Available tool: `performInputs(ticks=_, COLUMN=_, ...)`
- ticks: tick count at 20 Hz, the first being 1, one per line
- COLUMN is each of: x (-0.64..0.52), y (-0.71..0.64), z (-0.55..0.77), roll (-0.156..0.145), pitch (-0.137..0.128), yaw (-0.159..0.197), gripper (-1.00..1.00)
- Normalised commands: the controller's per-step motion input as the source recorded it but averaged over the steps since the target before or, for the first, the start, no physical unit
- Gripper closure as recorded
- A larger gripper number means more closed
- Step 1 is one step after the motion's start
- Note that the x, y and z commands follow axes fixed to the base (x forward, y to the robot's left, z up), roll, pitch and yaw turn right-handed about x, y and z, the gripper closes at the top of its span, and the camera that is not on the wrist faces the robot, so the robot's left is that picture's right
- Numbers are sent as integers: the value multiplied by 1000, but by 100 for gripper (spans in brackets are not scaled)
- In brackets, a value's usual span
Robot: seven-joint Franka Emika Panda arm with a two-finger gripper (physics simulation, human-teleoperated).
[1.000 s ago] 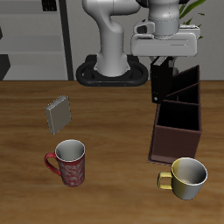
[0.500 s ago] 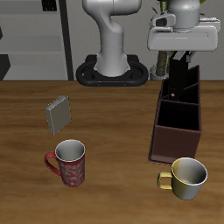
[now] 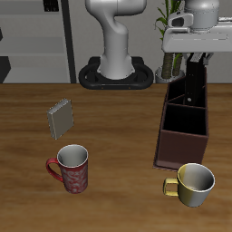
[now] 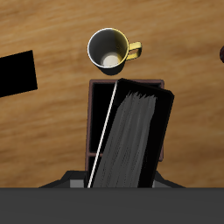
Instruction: Place the black book into the left desk caddy's right compartment
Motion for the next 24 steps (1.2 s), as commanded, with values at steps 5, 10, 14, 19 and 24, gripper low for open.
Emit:
performInputs(ticks=5, x=247, y=83, z=51, roll=-19, pitch=3, yaw=-13, gripper=100)
performInputs(ticks=10, x=142, y=69, z=49, roll=2, pitch=1, yaw=-4, gripper=100)
performInputs(ticks=14, x=174, y=42, z=9, roll=-8, pitch=18, yaw=-27, gripper=100)
performInputs(ticks=19, x=39, y=-14, z=-88, roll=16, pitch=-6, yaw=13, gripper=100)
performInputs(ticks=24, x=164, y=-136, z=-231, roll=-21, pitch=27, yaw=1, gripper=100)
